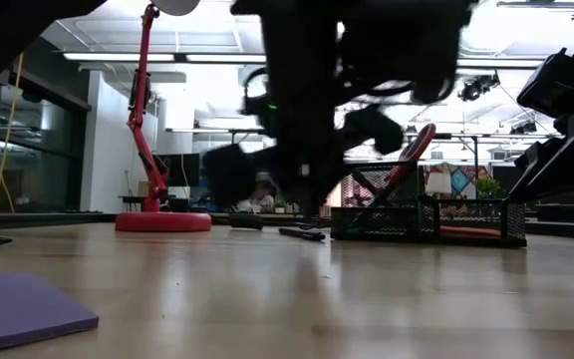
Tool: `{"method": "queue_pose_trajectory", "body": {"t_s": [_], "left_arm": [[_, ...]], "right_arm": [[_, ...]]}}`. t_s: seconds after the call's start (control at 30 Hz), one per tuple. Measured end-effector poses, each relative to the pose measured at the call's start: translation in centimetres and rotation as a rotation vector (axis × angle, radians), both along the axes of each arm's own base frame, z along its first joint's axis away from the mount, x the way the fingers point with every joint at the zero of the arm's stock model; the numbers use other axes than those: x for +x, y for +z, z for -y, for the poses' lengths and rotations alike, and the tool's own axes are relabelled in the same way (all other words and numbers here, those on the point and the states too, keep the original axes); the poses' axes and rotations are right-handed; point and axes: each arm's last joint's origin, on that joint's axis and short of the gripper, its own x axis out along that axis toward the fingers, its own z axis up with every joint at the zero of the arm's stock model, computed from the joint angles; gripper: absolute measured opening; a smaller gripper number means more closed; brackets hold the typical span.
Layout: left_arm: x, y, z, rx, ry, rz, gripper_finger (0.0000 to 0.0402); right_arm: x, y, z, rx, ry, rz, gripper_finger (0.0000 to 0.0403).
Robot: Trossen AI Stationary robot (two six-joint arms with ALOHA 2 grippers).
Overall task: Pick and place office supplies into organizer
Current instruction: Put the black pen into the desk organizer
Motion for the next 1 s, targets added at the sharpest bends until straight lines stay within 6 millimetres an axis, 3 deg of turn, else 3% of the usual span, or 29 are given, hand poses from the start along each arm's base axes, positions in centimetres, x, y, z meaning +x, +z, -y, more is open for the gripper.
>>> {"method": "queue_pose_trajectory", "body": {"t_s": [0.13,0.53,0.8,1.0], "left_arm": [[-1.0,-0.1,-0.6,-0.069,0.071,-0.089,0.0028],[-0.5,-0.2,-1.5,0.02,0.053,-0.039,0.0134],[0.0,-0.3,-3.9,-0.02,0.043,-0.076,0.0132],[0.6,-1.2,-4.6,0.004,0.015,-0.07,0.0122]], "right_arm": [[0.0,0.0,0.0,-0.001,0.0,0.0,0.0167],[0.0,0.0,0.0,0.0,0.0,0.0,0.0167],[0.0,0.0,0.0,0.0,0.0,-0.001,0.0168],[0.0,0.0,0.0,0.0,0.0,-0.001,0.0165]]}}
